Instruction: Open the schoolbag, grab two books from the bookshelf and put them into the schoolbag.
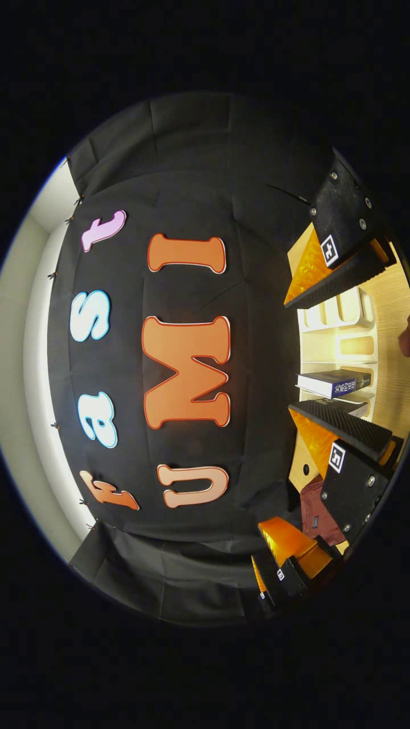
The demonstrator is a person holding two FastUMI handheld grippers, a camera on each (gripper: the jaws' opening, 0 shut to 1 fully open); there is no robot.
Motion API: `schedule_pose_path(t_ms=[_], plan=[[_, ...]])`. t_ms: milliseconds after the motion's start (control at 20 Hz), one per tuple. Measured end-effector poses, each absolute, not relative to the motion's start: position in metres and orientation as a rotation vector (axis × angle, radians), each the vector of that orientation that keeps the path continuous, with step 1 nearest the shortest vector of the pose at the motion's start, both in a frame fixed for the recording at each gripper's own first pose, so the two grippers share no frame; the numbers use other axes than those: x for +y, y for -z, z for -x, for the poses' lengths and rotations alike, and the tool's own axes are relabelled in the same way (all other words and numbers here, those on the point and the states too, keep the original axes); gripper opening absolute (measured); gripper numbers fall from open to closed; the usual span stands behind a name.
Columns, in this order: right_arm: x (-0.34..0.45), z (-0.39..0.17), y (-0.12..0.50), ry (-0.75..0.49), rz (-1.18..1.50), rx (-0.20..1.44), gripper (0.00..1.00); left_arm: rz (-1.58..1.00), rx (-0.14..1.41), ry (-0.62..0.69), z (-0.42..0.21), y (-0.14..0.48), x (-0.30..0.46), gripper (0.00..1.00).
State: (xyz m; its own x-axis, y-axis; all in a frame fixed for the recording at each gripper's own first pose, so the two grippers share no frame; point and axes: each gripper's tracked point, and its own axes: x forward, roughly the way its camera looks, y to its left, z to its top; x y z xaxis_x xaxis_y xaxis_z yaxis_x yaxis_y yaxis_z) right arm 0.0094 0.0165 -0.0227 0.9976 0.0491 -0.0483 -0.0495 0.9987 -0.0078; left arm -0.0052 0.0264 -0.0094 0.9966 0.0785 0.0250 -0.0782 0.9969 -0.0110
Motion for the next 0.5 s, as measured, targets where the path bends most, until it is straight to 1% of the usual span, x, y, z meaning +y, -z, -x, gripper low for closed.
schedule_pose_path(t_ms=[300, 500], plan=[[0.017, -0.009, 0.023, -0.050, 0.015, 0.047, 0.96, 0.011, -0.022, -0.064, 0.004, 0.011, 0.026, 0.95], [0.016, -0.009, 0.028, -0.049, 0.013, 0.062, 0.95, -0.014, 0.012, -0.058, 0.002, 0.025, 0.029, 0.95]])
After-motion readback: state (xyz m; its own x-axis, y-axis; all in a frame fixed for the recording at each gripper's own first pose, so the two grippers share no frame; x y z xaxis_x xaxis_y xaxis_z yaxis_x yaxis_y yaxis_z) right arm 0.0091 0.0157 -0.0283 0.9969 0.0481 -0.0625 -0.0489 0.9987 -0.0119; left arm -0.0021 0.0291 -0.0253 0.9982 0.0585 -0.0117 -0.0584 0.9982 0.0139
